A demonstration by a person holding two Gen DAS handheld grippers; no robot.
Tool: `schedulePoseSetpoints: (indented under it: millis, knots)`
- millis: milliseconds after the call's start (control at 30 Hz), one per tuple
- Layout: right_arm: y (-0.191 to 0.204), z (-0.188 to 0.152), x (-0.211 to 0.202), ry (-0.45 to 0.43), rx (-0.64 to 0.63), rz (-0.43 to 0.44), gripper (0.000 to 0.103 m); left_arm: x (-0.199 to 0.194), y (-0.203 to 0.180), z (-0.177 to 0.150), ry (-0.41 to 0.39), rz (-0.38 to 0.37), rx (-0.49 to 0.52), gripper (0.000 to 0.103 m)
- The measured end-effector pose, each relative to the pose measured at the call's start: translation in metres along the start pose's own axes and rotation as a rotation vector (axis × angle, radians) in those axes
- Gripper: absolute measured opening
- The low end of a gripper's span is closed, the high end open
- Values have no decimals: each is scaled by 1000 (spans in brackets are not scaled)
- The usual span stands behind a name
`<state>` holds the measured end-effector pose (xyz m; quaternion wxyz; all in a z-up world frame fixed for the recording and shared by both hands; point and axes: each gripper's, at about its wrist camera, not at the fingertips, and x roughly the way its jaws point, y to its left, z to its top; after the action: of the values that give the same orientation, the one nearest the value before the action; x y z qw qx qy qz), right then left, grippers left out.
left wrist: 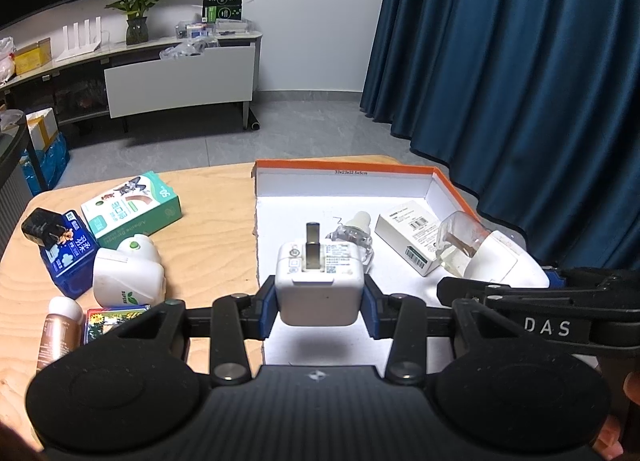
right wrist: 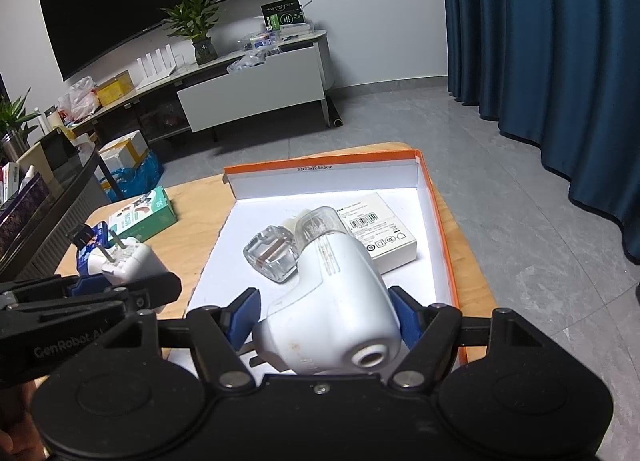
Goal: Organize rigid objects
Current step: 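Open the right tool to drop the diffuser while the left tool releases the charger into the lid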
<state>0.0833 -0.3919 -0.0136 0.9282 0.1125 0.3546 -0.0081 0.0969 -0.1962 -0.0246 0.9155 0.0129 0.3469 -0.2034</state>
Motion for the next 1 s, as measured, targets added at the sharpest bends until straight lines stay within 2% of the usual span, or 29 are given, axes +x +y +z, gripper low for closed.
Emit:
schedulePoseSetpoints:
  millis: [400, 567, 867, 967, 1000]
  knots:
    - [-6, -1, -1, 8, -20, -55, 83, 11, -4, -2, 25, -20, 16, 43]
    - [-10, -1, -7, -29, -22, -72, 82, 17, -13, -5, 44, -44, 43, 43]
    - [-19, 7, -26, -103, 6, -88, 83, 38, -32, -12, 108, -103, 76, 43]
    - [-21, 8, -30, -111, 6, -99, 83, 45, -38, -10, 143, -158, 66, 43]
    - [-22, 9, -31, -114, 10, -103, 83, 43, -41, -9, 137, -164, 72, 47]
